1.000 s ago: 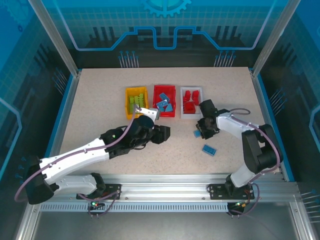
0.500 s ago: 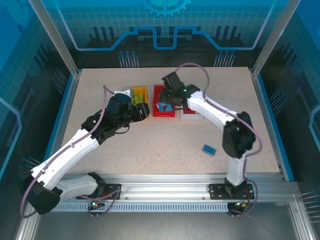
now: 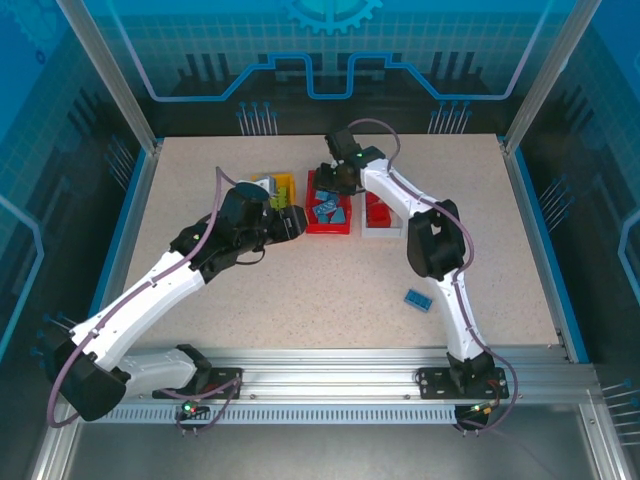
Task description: Sort the legos into containers by color
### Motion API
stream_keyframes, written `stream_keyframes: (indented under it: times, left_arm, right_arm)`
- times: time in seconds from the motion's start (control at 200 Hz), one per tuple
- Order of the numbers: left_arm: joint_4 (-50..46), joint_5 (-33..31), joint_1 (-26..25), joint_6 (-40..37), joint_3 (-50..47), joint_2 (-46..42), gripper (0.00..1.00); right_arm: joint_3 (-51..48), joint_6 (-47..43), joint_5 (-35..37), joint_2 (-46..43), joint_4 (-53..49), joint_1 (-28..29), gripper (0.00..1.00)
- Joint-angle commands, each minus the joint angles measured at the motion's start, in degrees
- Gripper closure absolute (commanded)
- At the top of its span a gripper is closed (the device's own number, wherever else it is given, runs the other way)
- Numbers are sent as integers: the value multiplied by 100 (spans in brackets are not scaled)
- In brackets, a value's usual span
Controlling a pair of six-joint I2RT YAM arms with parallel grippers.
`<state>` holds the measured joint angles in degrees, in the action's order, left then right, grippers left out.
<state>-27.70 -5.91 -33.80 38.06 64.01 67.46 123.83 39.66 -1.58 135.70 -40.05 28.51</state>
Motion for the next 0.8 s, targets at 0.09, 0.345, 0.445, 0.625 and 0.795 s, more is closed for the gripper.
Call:
stream_keyframes:
  times: [0.09,0.345,0.445,0.625,0.795]
  left_arm:
    - [177,284,-15,175,-126,32,40]
    - [248,220,-676,35,33,454,38]
    - [530,292,-975,11,-91,580,38]
    - [1182,439,-1763,-48,-450,993,38]
    - [1579,410,-2219,215,-804,1299,38]
  right_arm:
    - [-607,24,40,-1013,94,127,41]
    - [-2184,-240,1105,-3074,261,379,45]
    - [-3316,-265,1676,-4129,-101,500,45]
    - [-5861,672,2556,-6036,-1194,786,32]
    - [-8005,2482,1857,-7546,-1469,853,21]
